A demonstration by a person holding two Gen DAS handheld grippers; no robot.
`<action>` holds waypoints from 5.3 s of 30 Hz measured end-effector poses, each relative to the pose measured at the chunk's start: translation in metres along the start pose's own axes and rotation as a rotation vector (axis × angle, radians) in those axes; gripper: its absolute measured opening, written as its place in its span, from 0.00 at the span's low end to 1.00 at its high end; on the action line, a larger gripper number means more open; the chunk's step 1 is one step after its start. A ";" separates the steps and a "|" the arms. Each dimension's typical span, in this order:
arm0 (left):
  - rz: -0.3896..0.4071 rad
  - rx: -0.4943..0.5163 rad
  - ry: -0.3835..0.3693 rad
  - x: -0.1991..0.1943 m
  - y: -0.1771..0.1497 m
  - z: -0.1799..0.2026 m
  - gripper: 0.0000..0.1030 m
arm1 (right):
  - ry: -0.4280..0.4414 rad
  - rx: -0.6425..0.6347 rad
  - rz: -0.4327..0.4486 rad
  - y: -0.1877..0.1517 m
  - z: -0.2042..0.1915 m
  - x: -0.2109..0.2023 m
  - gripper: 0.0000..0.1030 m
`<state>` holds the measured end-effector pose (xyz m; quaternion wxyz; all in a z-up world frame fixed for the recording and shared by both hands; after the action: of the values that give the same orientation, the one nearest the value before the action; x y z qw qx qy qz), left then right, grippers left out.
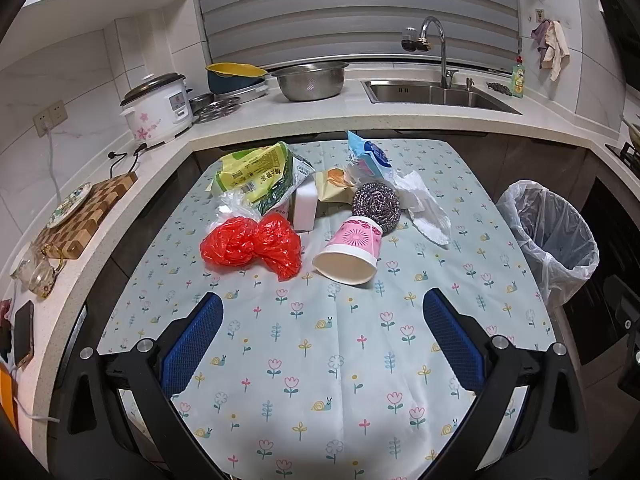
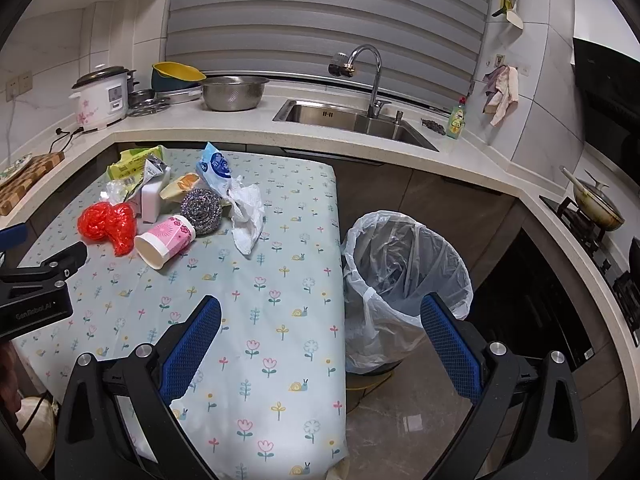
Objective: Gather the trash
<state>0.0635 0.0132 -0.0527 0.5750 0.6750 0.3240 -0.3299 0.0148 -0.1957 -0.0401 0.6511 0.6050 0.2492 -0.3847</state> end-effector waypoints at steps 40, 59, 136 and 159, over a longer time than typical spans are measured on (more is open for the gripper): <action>0.007 0.000 0.006 -0.002 0.004 -0.005 0.93 | -0.019 -0.018 -0.008 -0.004 0.000 0.000 0.93; -0.009 0.011 -0.011 0.006 0.000 0.002 0.93 | -0.035 -0.004 -0.023 -0.002 0.003 0.011 0.93; -0.196 -0.108 -0.258 0.195 0.080 -0.077 0.12 | 0.200 0.157 -0.162 0.121 -0.081 0.214 0.07; 0.006 0.094 -0.408 0.072 0.134 0.052 0.10 | 0.073 0.345 0.042 0.107 0.063 0.102 0.07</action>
<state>0.2107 -0.0519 -0.0424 0.5977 0.6211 0.1830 -0.4727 0.1508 -0.2810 -0.0476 0.5357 0.7265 0.1904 -0.3860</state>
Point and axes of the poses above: each gripper's, at about its wrist camera, not at the fingertips, and x roughly the way its jaws point, z to its right, y to its top, the point moved 9 cm from there along x, roughly the way its jaws point, and after that the axes turned 14 degrees about -z, right-handed, at the moved point
